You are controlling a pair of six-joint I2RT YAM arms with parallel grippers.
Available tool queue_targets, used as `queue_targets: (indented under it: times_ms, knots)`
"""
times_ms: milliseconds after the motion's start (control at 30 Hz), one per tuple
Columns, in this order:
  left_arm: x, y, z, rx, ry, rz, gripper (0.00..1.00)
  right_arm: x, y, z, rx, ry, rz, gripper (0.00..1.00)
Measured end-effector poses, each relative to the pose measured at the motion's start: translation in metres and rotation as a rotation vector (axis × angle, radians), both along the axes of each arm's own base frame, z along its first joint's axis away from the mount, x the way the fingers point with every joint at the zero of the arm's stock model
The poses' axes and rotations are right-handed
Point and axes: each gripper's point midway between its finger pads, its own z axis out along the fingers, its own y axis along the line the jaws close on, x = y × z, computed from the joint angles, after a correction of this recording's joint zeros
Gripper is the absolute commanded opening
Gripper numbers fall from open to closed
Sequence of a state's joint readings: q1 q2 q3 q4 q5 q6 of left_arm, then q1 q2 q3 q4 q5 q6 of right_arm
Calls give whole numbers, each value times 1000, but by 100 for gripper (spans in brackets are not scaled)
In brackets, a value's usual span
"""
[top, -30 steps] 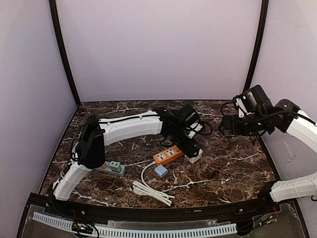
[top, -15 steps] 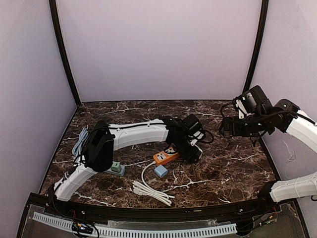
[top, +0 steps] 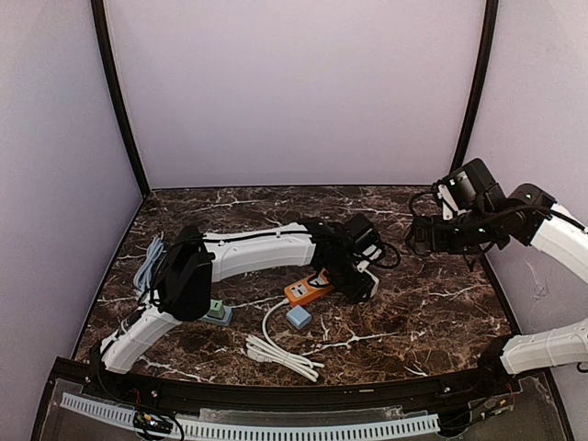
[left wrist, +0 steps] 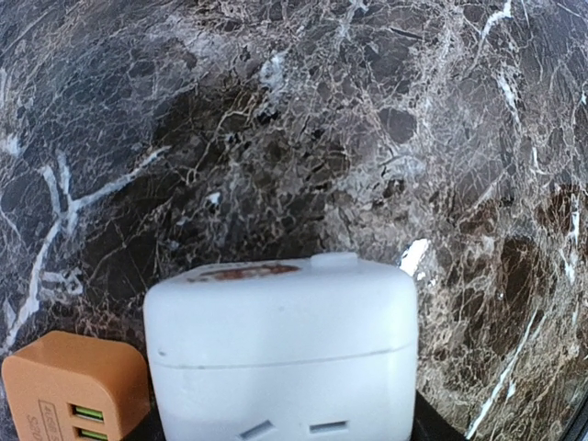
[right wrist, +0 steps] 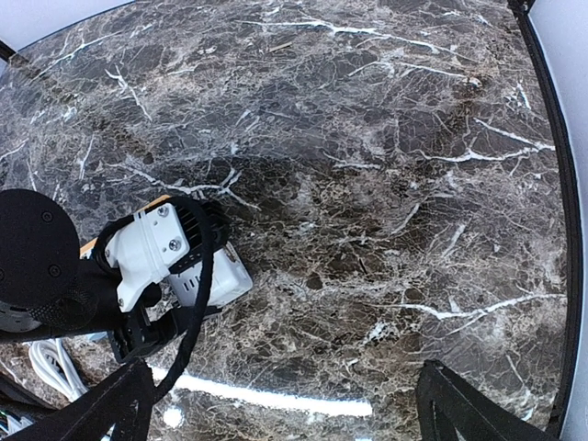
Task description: Insert the plug
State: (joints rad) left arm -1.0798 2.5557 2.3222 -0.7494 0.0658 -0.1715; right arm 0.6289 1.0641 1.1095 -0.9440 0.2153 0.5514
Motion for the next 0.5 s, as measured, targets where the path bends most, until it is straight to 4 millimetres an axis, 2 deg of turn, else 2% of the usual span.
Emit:
queue_targets:
  times_ms: [500]
  knots:
    - [-1, 1, -1, 7, 5, -1, 20, -2, 0, 5, 35, -8, -20, 99]
